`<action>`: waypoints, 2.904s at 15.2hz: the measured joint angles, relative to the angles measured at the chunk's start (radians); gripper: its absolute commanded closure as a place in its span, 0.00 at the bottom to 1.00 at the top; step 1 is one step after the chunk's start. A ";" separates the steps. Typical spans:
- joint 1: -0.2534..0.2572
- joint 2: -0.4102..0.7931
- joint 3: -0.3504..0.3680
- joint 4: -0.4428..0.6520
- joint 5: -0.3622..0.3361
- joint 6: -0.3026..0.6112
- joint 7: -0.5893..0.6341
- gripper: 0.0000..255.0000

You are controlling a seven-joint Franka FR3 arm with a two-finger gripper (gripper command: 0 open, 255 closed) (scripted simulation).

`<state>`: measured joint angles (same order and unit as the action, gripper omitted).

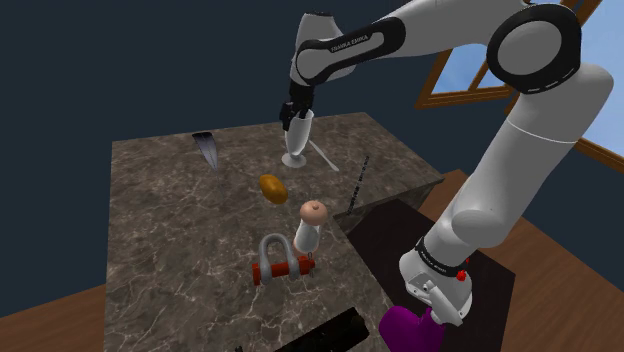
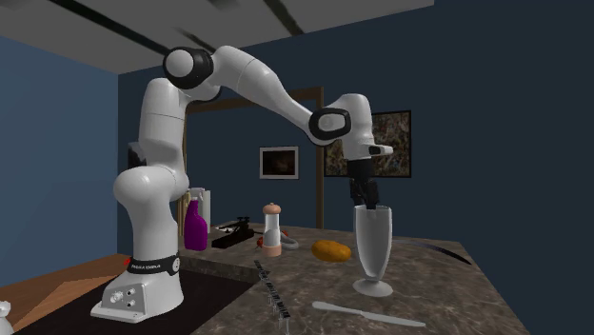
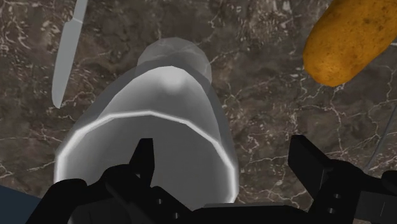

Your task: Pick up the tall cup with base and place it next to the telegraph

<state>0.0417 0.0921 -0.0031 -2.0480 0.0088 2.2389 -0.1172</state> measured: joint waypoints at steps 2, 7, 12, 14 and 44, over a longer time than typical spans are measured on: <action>0.000 0.000 0.000 0.000 0.000 0.001 0.000 0.00; 0.000 0.001 0.000 0.000 0.000 0.001 0.000 1.00; 0.000 0.000 0.000 0.000 0.000 0.001 0.000 1.00; 0.000 0.000 0.000 0.000 0.000 0.001 0.000 1.00; 0.000 -0.080 0.000 0.280 -0.002 -0.361 0.003 1.00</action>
<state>0.0413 0.0118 -0.0035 -1.7677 0.0072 1.8779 -0.1147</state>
